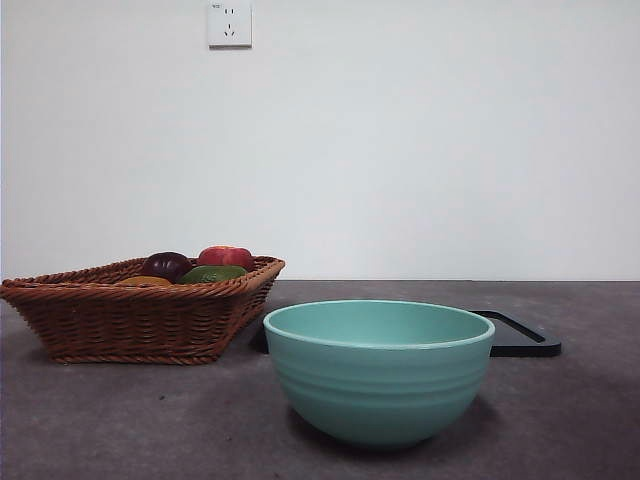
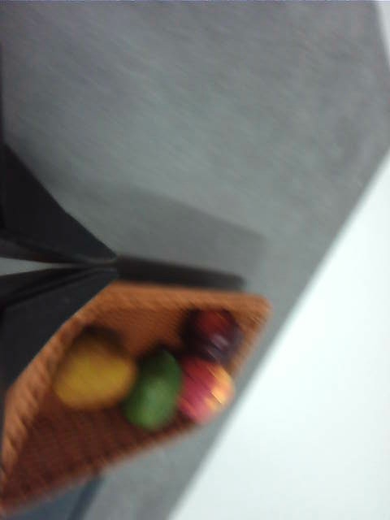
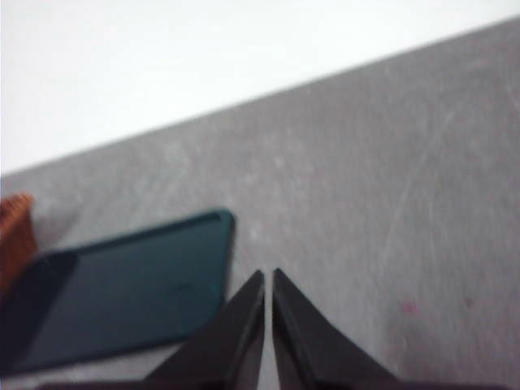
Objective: Pick up the wifruite, put it on the bowl, pick up the plate, put it on desk
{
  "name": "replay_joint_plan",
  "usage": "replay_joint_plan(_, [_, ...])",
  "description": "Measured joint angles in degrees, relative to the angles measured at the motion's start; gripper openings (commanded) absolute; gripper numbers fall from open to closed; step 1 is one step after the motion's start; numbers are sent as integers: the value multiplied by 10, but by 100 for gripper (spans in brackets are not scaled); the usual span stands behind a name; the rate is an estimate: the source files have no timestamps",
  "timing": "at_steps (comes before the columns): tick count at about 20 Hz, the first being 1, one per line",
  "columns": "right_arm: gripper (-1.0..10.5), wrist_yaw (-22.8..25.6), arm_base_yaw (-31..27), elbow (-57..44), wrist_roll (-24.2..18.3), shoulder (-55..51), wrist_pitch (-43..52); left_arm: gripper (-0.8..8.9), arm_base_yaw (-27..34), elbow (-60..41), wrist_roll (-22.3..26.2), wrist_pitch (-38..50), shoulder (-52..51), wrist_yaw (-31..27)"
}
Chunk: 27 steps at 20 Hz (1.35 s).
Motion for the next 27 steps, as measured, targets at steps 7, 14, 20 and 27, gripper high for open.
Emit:
replay_joint_plan(7, [5,0,0,97,2,18,-50,10,0,95,-10,-4,32,15])
replay_joint_plan(14, [5,-39,0,240,-3,106,-135,10,0,210,14,-68,133,100])
replay_joint_plan(20, [5,-120,0,366,-49,216,-247,9,0,307,62,-117,228,197])
replay_joint_plan(27, [5,-160,15,479,-125,324,-377,9,-20,405,141,-233,313,268])
